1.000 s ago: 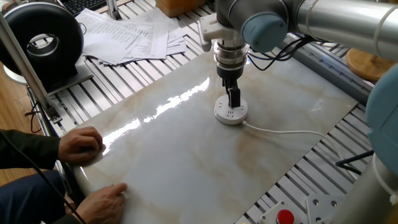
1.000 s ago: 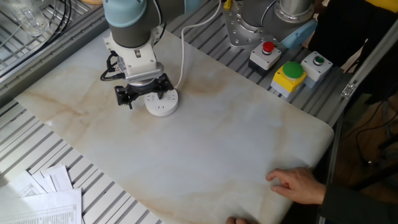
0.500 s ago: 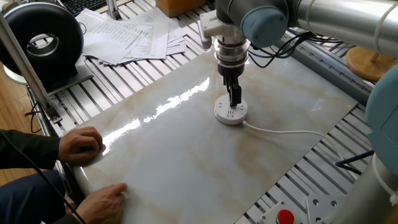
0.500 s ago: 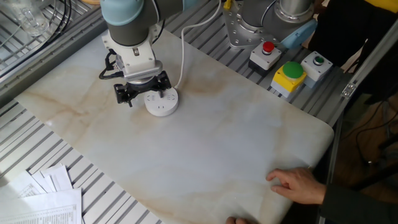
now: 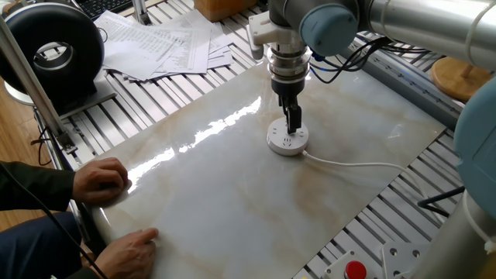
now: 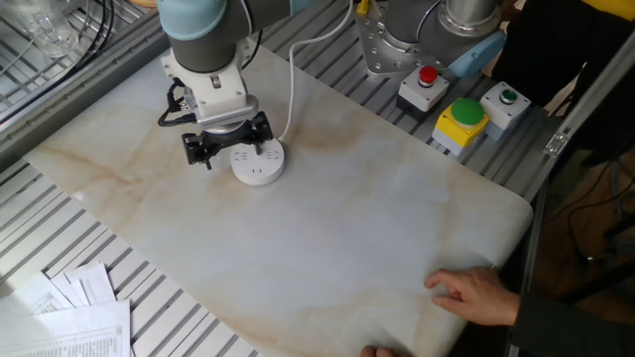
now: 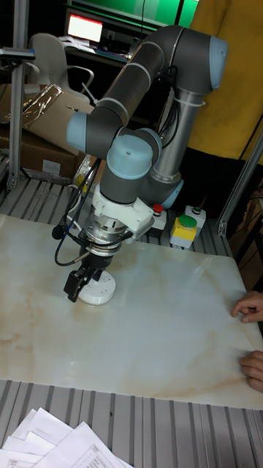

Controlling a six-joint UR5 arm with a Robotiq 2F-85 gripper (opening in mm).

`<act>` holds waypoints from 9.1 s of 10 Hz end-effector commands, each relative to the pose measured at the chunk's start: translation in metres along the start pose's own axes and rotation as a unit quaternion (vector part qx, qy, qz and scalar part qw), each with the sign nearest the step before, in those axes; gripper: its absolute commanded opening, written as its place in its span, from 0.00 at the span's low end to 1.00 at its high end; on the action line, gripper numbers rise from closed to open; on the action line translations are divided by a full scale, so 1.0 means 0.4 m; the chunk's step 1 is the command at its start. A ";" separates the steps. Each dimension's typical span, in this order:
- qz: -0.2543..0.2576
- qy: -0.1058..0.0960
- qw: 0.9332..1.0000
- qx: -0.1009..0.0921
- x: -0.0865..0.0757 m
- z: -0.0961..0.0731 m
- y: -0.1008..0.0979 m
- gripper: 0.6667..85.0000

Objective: Turn on the power strip by pressing the button

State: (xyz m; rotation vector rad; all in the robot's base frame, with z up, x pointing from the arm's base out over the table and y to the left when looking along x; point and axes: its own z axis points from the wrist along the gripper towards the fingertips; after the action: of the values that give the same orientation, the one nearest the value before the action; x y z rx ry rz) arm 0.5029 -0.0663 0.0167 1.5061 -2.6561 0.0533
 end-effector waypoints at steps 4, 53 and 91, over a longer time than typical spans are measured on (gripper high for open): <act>0.006 -0.013 1.000 -0.018 -0.014 0.003 0.001 1.00; 0.124 0.080 0.989 0.017 -0.020 -0.029 0.086 0.00; 0.378 -0.100 0.920 0.022 -0.280 -0.210 -0.095 0.00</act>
State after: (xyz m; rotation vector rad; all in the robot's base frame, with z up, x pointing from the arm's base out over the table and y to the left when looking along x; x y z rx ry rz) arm 0.5947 0.0129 0.0916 0.4279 -3.2499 0.0268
